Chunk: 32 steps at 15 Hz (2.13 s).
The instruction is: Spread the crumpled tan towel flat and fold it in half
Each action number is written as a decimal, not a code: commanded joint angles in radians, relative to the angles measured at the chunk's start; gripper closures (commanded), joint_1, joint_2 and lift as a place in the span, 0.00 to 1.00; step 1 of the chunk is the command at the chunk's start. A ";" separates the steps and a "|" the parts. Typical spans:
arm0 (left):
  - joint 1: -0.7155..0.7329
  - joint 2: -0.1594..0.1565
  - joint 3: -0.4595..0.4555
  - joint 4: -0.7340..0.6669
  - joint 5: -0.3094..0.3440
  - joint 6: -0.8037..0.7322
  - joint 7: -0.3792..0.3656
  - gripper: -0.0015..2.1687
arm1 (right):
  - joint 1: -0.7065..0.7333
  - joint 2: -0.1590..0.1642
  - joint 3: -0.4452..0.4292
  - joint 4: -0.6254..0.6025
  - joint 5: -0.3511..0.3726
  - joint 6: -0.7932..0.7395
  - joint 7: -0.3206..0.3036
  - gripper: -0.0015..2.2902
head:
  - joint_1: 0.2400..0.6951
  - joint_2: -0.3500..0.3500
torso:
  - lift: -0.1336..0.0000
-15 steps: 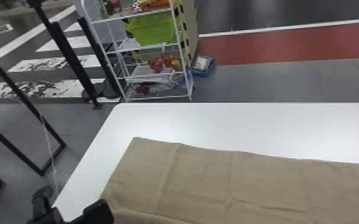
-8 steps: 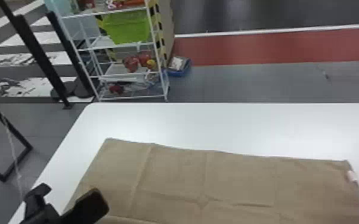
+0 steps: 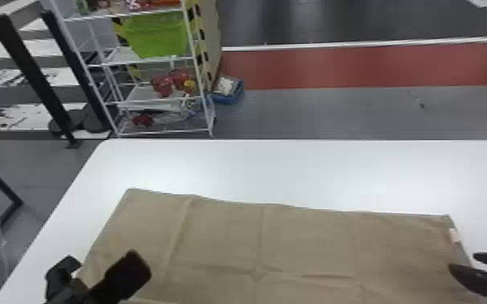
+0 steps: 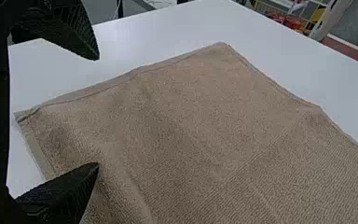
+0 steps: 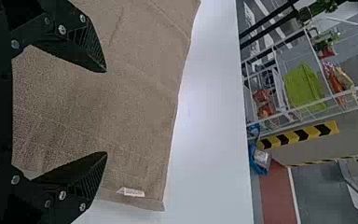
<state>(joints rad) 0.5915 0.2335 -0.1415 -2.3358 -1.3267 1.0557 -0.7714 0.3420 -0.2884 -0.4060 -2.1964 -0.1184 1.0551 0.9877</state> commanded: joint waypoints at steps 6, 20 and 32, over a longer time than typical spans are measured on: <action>0.019 0.020 -0.015 0.001 -0.019 0.039 -0.042 0.04 | -0.006 -0.018 -0.019 -0.006 0.008 0.021 0.000 0.13 | 1.00 0.68 | 0.08; -0.085 -0.062 -0.463 -0.051 0.020 0.208 0.190 0.04 | -0.035 -0.017 0.018 0.132 0.032 -0.068 -0.001 0.13 | 1.00 0.31 | 0.08; -0.118 -0.063 -0.487 -0.045 0.076 0.208 0.192 0.04 | -0.095 -0.015 0.016 0.198 0.032 -0.108 -0.012 0.13 | 1.00 0.15 | 0.08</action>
<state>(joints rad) 0.4768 0.1702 -0.6314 -2.3493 -1.2494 1.2633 -0.5742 0.2591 -0.3077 -0.3960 -1.9982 -0.0856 0.9459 0.9754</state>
